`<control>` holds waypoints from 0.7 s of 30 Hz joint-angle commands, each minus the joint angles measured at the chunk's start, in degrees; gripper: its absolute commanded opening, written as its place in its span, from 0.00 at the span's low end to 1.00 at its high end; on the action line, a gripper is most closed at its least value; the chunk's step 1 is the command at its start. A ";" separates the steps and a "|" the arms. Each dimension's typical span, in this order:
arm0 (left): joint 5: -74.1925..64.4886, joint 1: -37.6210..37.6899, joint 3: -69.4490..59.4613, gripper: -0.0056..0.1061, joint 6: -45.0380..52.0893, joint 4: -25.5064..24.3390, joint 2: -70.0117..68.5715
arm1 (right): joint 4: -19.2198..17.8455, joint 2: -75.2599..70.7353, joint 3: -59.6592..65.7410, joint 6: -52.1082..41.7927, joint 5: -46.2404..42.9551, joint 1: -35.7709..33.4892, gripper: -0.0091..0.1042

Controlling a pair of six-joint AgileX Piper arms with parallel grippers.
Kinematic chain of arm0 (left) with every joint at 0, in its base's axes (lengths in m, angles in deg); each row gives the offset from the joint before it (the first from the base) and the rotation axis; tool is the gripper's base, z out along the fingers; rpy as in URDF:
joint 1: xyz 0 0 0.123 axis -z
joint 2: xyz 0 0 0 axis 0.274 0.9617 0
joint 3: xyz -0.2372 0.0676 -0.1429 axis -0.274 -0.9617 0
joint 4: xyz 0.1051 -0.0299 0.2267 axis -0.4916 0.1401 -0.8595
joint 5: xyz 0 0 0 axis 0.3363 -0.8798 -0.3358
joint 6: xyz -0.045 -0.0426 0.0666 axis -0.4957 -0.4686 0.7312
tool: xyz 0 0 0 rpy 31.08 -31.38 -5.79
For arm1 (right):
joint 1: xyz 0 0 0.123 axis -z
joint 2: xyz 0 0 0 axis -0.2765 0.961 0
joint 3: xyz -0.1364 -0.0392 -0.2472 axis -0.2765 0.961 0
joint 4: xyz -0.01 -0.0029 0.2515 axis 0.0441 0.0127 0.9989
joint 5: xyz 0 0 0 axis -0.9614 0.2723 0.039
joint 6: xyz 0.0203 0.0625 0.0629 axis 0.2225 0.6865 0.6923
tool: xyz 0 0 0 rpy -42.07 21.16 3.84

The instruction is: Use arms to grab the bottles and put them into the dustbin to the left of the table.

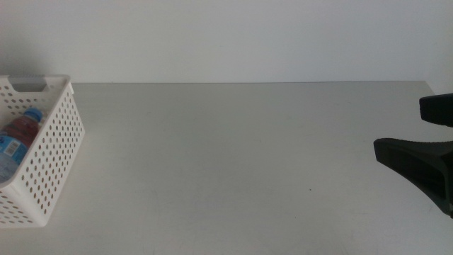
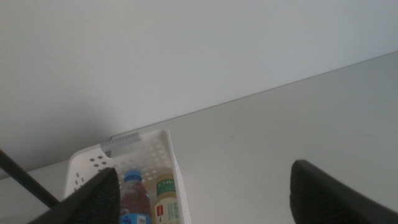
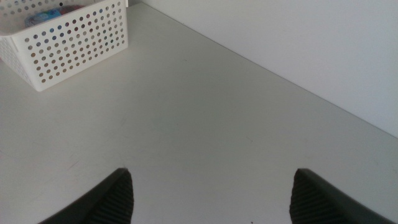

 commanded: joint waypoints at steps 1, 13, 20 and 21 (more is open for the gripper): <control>4.08 0.40 0.87 0.89 -1.00 0.05 0.31 | 0.88 -0.32 -0.34 -0.35 -4.84 0.02 0.64; 31.24 0.33 -25.26 0.89 -1.00 4.74 -13.04 | -6.08 -10.64 17.52 -0.35 -12.20 5.00 0.64; 37.48 0.33 -42.77 0.89 -1.00 7.18 -21.38 | -4.81 -21.21 27.25 -0.35 -14.64 22.64 0.64; 37.48 0.33 -44.81 0.89 -1.00 8.98 -22.59 | -4.81 -22.93 28.85 -0.35 -14.64 24.73 0.64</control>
